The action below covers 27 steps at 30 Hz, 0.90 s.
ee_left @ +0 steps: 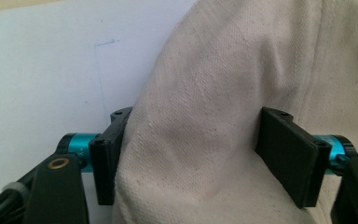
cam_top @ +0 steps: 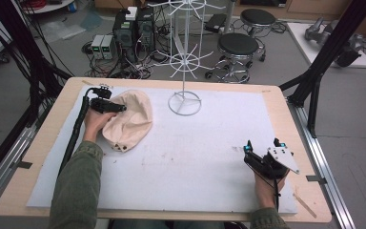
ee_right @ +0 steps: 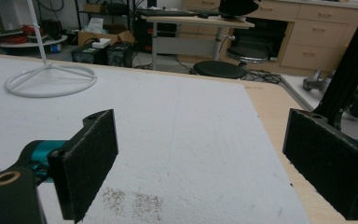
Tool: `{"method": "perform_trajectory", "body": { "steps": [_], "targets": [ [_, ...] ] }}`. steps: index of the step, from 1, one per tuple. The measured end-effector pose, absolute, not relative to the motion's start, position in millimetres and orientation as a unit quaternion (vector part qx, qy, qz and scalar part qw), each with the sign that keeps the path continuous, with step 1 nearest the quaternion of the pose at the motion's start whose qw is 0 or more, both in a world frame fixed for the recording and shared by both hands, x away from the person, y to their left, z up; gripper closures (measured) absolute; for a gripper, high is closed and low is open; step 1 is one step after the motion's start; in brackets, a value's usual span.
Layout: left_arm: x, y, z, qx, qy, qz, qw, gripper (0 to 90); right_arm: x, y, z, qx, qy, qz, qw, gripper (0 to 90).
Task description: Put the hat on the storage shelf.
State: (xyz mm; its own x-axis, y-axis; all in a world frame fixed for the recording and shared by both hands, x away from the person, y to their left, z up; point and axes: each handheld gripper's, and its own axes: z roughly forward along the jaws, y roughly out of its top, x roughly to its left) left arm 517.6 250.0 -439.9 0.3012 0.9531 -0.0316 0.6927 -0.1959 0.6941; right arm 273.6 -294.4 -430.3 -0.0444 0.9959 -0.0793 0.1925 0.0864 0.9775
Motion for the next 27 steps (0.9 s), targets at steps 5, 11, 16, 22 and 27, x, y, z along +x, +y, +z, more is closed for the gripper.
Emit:
{"method": "perform_trajectory", "body": {
  "steps": [5,11,16,22,27],
  "targets": [
    [517.5,252.2,-438.9,0.737,0.561,0.207,0.314,37.5,273.4,-294.5,-430.3,0.519,0.574,0.438,0.458,9.2],
    [515.8,254.2,-438.0,0.731,0.564,0.213,0.321,57.5,273.9,-294.6,-430.4,0.519,0.574,0.438,0.459,9.2],
    [512.2,247.1,-435.5,0.745,0.541,0.25,0.3,72.0,273.7,-294.7,-430.4,0.52,0.573,0.438,0.457,9.2],
    [509.4,248.0,-431.8,0.755,0.522,0.249,0.309,79.1,273.8,-295.0,-430.1,0.521,0.571,0.439,0.458,9.2],
    [508.6,248.8,-430.8,0.756,0.52,0.245,0.312,80.3,273.6,-295.3,-430.0,0.521,0.57,0.44,0.458,9.2]
  ]
}}
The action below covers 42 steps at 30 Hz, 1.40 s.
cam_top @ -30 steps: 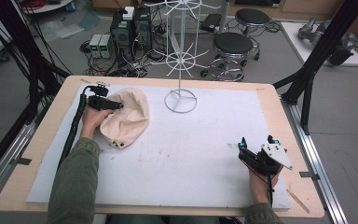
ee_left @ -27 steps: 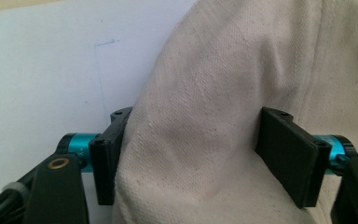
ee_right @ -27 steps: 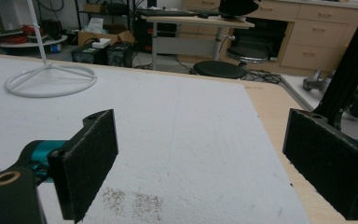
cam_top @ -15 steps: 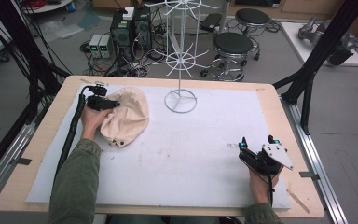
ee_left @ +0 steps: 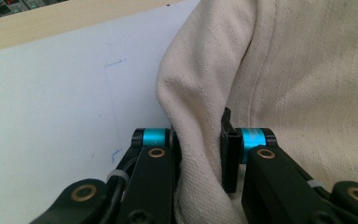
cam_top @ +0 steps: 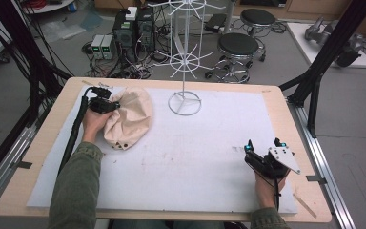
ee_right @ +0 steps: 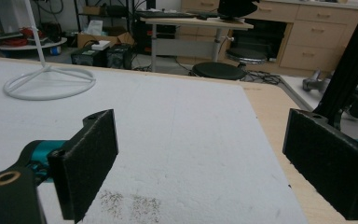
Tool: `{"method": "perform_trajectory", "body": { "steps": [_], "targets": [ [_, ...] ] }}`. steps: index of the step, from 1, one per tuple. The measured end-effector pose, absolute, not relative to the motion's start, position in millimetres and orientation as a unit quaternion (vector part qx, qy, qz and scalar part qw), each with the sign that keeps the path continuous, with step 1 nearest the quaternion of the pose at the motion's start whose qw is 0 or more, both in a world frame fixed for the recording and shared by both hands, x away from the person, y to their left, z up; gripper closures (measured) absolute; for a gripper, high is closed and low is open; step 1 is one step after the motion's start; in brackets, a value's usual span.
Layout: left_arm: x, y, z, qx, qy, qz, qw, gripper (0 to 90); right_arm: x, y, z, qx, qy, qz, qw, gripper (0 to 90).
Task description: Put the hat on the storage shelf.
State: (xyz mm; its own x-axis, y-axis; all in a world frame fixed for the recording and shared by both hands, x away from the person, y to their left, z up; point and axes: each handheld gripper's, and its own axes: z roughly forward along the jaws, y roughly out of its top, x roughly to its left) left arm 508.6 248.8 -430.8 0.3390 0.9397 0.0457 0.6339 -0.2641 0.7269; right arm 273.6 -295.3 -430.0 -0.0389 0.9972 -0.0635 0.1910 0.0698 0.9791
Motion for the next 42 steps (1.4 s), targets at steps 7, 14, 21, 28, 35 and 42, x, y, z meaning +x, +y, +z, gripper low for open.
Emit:
{"method": "perform_trajectory", "body": {
  "steps": [7,14,21,28,35,42],
  "targets": [
    [508,250,-430,0.758,0.518,0.241,0.314,80.5,274,-295,-430,0.521,0.57,0.441,0.457,9.2],
    [506,252,-423,0.756,0.512,0.243,0.327,80.4,273,-295,-430,0.521,0.57,0.44,0.458,9.3],
    [498,257,-405,0.75,0.5,0.246,0.357,80.4,273,-295,-430,0.523,0.567,0.444,0.457,9.3],
    [484,263,-382,0.742,0.48,0.257,0.392,80.6,273,-296,-429,0.522,0.563,0.447,0.459,9.3],
    [473,262,-368,0.738,0.457,0.257,0.425,80.5,274,-295,-429,0.521,0.562,0.45,0.459,9.3],
    [463,260,-355,0.732,0.435,0.261,0.455,80.6,273,-295,-429,0.519,0.563,0.451,0.458,9.3]
  ]
}}
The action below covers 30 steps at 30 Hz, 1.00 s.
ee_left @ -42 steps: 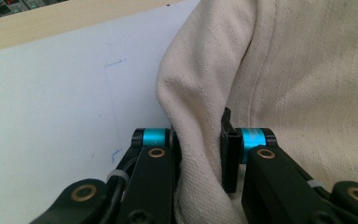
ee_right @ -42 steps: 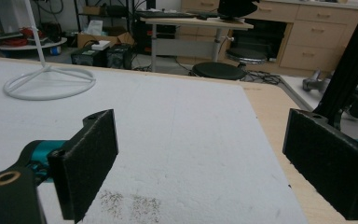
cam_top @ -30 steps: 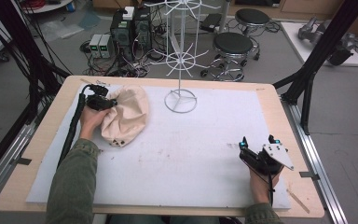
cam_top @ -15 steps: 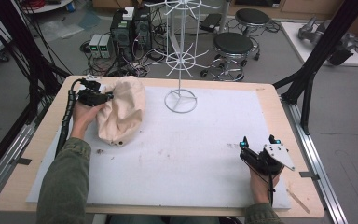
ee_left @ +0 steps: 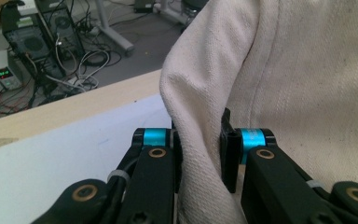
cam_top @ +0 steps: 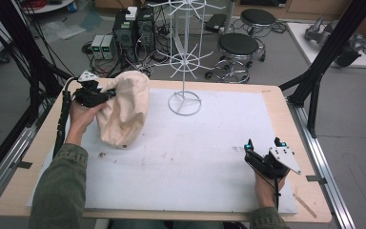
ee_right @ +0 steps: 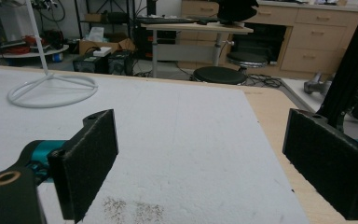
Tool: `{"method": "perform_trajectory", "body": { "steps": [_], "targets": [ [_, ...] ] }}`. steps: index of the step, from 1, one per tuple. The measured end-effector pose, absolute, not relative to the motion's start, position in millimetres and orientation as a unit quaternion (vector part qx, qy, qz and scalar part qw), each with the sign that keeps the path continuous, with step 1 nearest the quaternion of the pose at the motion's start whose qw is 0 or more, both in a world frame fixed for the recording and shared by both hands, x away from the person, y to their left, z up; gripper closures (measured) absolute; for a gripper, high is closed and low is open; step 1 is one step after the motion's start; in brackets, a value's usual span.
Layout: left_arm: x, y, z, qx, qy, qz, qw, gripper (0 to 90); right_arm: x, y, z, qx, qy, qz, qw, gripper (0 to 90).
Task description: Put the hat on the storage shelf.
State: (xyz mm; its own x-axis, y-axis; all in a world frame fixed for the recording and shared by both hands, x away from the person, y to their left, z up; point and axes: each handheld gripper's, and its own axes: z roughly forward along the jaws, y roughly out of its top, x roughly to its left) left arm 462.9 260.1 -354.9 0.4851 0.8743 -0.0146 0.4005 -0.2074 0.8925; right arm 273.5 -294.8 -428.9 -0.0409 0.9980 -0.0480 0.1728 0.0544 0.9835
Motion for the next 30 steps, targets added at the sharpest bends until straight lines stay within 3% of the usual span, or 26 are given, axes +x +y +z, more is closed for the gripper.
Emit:
{"method": "perform_trajectory", "body": {
  "steps": [30],
  "targets": [
    [424,280,-304,0.624,0.374,0.236,0.645,80.4,274,-294,-428,0.515,0.562,0.456,0.458,9.3]
  ]
}}
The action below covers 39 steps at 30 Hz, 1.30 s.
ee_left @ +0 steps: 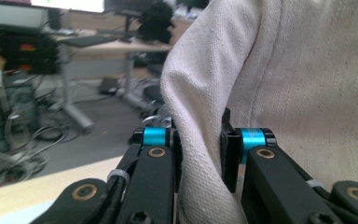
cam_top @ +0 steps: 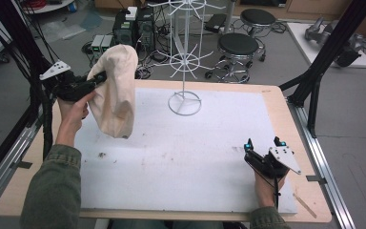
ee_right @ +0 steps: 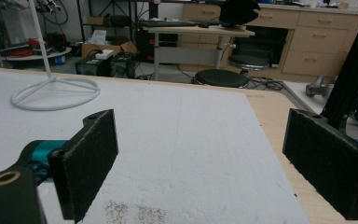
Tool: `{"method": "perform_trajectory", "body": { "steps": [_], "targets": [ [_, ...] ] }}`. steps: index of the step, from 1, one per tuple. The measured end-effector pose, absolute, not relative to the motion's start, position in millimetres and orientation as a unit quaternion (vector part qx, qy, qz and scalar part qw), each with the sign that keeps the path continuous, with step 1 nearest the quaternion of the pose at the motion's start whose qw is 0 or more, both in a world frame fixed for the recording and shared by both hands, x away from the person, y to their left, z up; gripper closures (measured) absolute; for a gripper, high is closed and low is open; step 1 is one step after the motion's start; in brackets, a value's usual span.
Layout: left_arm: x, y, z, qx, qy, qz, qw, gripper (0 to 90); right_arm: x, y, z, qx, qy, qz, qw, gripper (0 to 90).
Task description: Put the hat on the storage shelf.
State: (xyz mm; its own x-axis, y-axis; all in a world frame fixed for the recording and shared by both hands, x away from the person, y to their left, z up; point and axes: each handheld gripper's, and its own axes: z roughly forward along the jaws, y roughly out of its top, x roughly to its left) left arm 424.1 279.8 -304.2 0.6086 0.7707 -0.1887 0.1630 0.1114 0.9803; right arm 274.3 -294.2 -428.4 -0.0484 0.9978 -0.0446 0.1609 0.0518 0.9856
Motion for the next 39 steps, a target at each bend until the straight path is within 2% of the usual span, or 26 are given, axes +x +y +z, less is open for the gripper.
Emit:
{"method": "perform_trajectory", "body": {
  "steps": [6,17,39],
  "targets": [
    [420,275,-298,0.61,0.335,0.2,0.689,80.4,274,-294,-428,0.513,0.563,0.457,0.459,9.3],
    [416,253,-269,0.621,0.286,0.185,0.706,80.4,274,-293,-428,0.51,0.563,0.46,0.459,9.3],
    [440,211,-208,0.604,0.275,0.21,0.718,80.3,275,-292,-428,0.512,0.562,0.466,0.453,9.3]
  ]
}}
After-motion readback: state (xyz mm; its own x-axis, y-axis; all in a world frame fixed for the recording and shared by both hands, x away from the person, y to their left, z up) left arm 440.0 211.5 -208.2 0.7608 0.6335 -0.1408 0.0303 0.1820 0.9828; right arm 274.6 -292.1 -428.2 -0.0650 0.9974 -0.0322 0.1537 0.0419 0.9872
